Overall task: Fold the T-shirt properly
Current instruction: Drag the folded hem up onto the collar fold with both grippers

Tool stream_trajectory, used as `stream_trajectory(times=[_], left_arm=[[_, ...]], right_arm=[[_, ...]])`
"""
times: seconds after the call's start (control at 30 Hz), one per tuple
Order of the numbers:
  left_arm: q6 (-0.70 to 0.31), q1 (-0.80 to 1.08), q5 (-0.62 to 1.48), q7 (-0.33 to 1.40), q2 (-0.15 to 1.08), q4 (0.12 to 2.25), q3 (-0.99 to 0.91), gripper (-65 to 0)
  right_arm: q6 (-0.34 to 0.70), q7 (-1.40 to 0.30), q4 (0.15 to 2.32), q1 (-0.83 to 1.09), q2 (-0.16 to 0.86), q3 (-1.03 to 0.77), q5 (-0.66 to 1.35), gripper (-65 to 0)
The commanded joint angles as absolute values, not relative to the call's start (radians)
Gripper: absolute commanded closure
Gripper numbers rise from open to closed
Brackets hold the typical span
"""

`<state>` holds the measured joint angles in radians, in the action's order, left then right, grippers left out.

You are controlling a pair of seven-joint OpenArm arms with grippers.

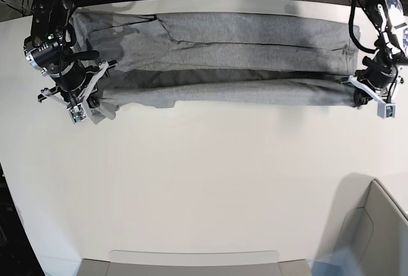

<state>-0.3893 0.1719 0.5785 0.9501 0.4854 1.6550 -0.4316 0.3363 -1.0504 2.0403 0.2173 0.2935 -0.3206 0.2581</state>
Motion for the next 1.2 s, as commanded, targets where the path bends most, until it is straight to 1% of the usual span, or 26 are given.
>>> stream_trajectory(times=[0.0,0.13,0.33,0.47,0.6,0.7,0.9,0.93,1.03,1.07,1.17], left_arm=[[-0.387,0.163,0.581,0.957,0.495,1.682,-0.461,0.0],[-0.389,0.166,0.581,1.04,0.487,1.707,-0.498,0.0],[-0.389,0.197,0.582,1.075,0.476,1.709,-0.498,0.0],[-0.389,0.242,0.582,1.075,0.476,1.73,-0.498,0.0],[-0.389,0.268,0.582,1.075,0.472,1.725,-0.496,0.0],[-0.389,0.278,0.579,1.075,0.472,1.724,-0.496,0.0],[-0.389,0.278,0.576,1.076,0.472,1.722,-0.496,0.0],[-0.389,0.282,0.579,1.076,0.472,1.725,-0.496,-2.3],[-0.389,0.328,0.584,1.069,0.475,1.732,-0.496,-13.4],[-0.389,0.334,0.584,1.066,0.475,1.735,-0.496,-15.2],[-0.389,0.344,0.584,1.066,0.476,1.736,-0.496,-15.7]], right_arm=[[0.367,-1.035,2.06,0.222,0.306,-0.341,0.262,0.0],[0.427,-1.033,2.06,0.259,0.305,-0.386,0.262,0.0],[0.429,-1.029,2.066,0.328,0.306,-0.4,0.285,0.0],[0.432,-1.029,2.068,0.381,0.308,-0.506,0.417,0.0],[0.43,-1.03,2.068,0.441,0.371,-0.562,0.53,0.0],[0.429,-1.029,2.068,0.472,0.389,-0.562,0.542,0.0],[0.43,-1.033,2.066,0.479,0.383,-0.556,0.518,0.0],[0.43,-1.035,2.066,0.479,0.383,-0.556,0.518,0.0],[0.43,-1.035,2.064,0.479,0.383,-0.556,0.516,0.0],[0.43,-1.035,2.064,0.479,0.383,-0.556,0.516,-3.0],[0.43,-1.032,2.064,0.479,0.384,-0.556,0.516,-13.9]])
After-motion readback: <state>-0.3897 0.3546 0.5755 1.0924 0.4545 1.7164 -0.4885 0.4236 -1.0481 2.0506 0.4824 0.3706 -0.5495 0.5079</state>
